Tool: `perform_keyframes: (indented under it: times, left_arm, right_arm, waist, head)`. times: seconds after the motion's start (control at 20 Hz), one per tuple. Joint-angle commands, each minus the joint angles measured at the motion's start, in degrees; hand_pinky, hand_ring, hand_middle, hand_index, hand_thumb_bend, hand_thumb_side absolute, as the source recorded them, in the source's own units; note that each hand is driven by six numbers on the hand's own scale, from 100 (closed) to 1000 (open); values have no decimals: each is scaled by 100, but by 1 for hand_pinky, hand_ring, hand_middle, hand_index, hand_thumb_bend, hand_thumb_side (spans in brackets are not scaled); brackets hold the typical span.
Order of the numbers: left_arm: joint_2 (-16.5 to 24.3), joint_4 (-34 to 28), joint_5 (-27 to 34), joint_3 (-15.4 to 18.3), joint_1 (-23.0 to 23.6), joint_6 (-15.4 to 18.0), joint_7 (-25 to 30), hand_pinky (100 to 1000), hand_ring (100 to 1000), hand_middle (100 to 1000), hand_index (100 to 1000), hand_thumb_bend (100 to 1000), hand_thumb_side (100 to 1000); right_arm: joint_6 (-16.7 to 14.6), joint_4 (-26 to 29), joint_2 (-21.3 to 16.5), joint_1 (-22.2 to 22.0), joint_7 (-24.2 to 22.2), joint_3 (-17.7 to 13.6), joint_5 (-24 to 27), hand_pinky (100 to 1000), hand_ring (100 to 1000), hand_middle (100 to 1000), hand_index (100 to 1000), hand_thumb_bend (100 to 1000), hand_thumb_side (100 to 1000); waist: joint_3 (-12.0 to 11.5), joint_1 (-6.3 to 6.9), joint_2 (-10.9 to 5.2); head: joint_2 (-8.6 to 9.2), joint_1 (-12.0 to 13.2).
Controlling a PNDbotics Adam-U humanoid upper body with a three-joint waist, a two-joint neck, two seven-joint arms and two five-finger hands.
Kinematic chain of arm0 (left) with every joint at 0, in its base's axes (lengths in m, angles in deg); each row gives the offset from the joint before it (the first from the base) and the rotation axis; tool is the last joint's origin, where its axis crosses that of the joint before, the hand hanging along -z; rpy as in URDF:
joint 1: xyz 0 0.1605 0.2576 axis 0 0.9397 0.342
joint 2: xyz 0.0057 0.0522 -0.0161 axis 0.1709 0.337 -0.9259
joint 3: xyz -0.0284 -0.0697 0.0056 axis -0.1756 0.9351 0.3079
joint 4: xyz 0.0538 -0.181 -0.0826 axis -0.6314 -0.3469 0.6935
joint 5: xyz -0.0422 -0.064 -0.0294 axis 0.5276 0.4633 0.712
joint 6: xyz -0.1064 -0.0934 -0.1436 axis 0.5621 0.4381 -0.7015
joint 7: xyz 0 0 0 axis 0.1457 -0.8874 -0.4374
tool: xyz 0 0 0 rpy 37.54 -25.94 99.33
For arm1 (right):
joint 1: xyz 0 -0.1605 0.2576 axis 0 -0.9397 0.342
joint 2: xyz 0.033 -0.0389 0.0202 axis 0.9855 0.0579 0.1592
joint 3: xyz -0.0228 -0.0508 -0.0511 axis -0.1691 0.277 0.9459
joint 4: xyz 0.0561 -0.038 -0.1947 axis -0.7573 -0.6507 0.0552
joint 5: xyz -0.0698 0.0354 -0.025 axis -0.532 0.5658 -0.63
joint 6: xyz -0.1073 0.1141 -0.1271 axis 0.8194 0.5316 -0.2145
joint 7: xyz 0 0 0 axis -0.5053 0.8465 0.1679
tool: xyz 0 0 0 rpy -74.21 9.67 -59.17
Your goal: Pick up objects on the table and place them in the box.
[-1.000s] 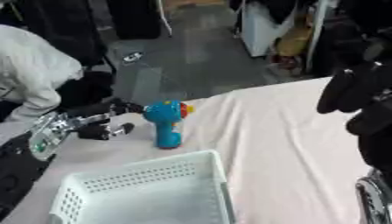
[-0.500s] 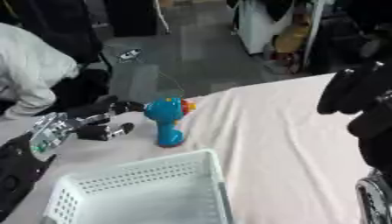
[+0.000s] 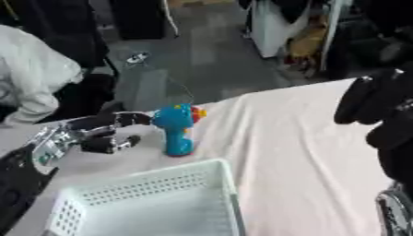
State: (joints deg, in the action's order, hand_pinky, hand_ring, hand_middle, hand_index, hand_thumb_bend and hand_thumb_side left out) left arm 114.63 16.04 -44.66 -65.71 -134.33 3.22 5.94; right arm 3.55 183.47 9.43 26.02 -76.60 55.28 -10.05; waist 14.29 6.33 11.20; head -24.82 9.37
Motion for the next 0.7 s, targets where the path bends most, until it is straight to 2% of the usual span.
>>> perform_keyframes:
  times: [0.05,0.7]
  left_arm:
    - [270,-14,-50,94,-117,253,285,1000,1000,1000,1000,974,1000]
    - [252,154,-447,218,-140,193,41,1000,1000,1000,1000,967,1000]
  right_arm:
    - [7,68,-35,41,-22,9,31,325,422,442,495,100,1000]
    - [-22,68,-58,-45,-125,19,105,323,418,437,496,100,1000]
  waist:
    - [-27,-11,-133]
    - [9,16,-68]
  head:
    - [100,73]
    - [229,146]
